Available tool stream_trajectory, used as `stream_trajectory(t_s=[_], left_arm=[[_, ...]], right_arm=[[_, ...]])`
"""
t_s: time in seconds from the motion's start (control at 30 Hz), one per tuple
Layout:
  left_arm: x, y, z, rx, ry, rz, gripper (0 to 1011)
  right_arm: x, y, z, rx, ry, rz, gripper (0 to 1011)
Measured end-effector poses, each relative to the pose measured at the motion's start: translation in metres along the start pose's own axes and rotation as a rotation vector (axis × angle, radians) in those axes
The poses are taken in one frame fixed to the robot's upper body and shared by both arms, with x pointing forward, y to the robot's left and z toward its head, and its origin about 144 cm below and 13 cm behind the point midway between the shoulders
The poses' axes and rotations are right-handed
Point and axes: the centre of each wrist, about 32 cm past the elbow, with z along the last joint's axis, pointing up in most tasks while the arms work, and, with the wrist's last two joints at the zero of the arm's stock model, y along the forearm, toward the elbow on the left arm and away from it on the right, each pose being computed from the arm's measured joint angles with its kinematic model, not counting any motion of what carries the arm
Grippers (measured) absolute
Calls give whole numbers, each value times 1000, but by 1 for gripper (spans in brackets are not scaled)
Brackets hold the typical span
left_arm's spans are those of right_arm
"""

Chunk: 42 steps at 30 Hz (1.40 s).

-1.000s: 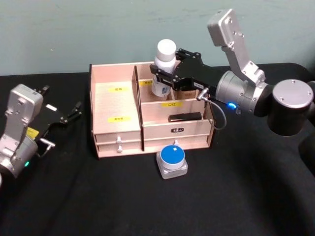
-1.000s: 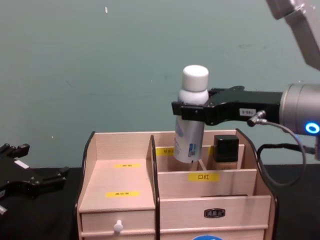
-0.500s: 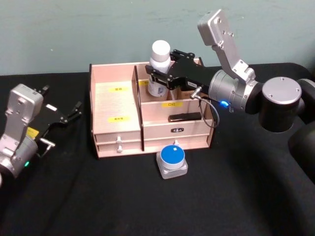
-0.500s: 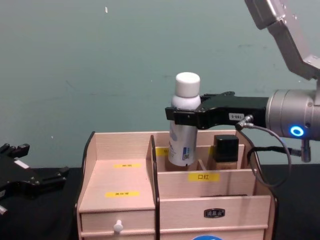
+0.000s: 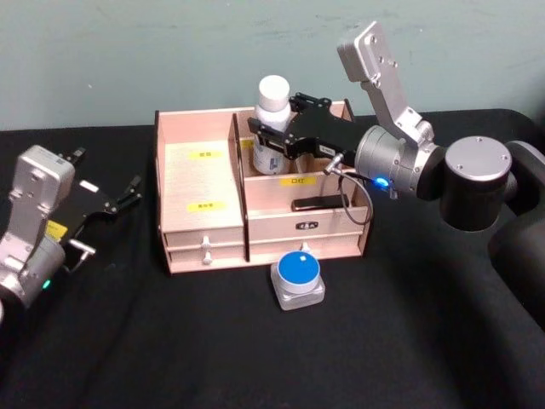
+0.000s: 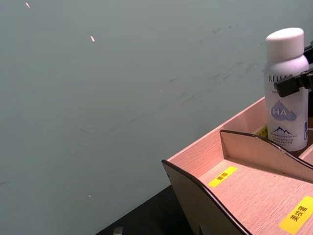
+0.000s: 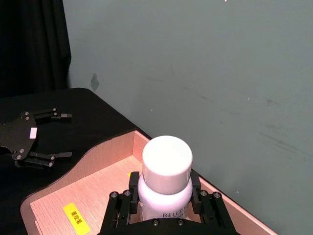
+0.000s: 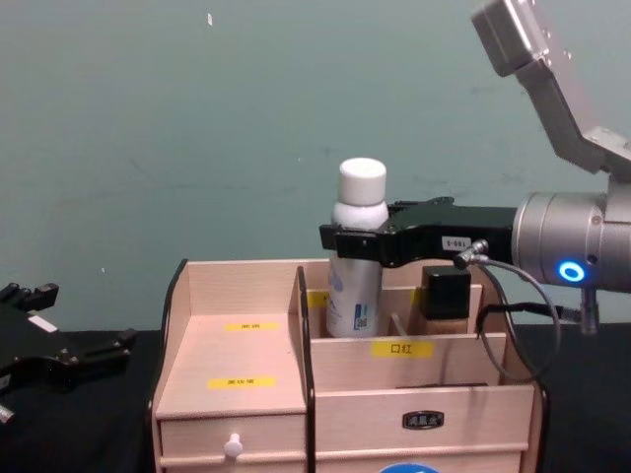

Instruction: Pick up the facial cleanser and watermelon frost from the table and place them into the tiered storage box.

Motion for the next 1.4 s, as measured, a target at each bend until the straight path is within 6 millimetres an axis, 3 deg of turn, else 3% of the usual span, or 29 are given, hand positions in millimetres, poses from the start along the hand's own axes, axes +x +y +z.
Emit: stream_trajectory(t_s=[0.93,1.4], left_arm=[[0,0,0,0,0,0,1010],[0,0,0,0,0,0,1009]], right_arm=[[-1,7,-22,-51,41,7,602],[0,8,-25,-59,47,11,602]])
